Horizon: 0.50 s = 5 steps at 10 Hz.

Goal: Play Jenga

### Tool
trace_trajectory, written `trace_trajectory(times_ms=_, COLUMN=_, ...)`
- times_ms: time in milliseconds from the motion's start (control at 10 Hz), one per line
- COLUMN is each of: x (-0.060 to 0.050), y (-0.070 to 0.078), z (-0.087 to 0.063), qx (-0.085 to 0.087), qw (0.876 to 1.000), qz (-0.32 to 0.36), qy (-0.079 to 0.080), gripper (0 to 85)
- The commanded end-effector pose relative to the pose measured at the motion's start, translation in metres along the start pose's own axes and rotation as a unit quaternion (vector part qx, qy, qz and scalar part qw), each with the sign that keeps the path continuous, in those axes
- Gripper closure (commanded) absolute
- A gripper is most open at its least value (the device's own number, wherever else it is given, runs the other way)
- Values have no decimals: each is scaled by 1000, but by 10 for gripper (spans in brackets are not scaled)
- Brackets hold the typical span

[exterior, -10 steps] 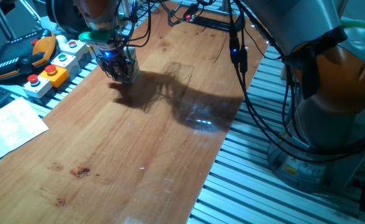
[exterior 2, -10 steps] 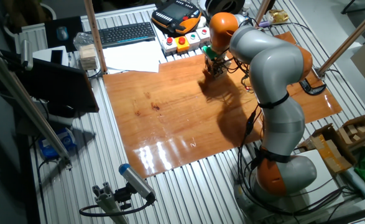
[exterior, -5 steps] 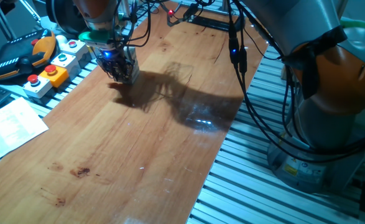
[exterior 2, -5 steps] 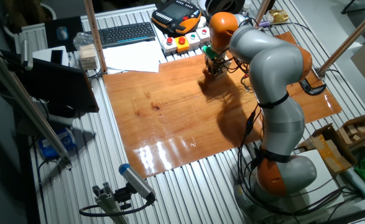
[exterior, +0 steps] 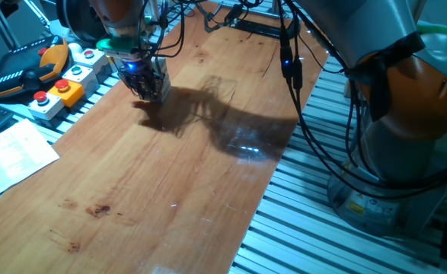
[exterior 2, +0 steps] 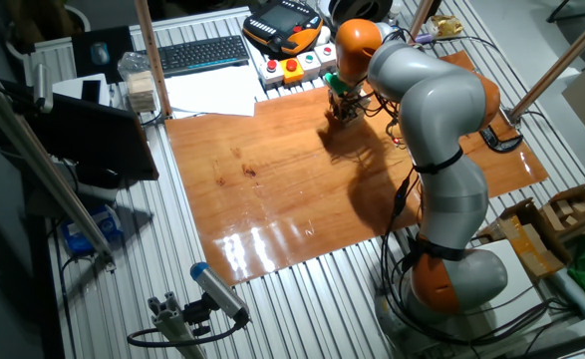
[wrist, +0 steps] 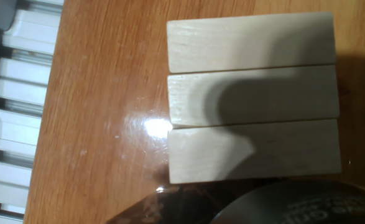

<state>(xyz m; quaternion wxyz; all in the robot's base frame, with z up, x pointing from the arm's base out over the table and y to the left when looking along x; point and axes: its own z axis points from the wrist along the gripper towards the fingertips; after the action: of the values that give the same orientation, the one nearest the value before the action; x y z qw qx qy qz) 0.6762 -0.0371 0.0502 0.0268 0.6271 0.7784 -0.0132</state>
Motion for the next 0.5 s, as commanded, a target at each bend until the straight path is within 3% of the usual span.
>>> trace_trajectory(times_ms=0, x=0, y=0, z=0, qx=0, qw=1000, qz=0, qy=1, gripper=560)
trace_trajectory(times_ms=400, x=0, y=0, z=0, qx=-1, qw=1000, qz=-1, qy=0, gripper=607)
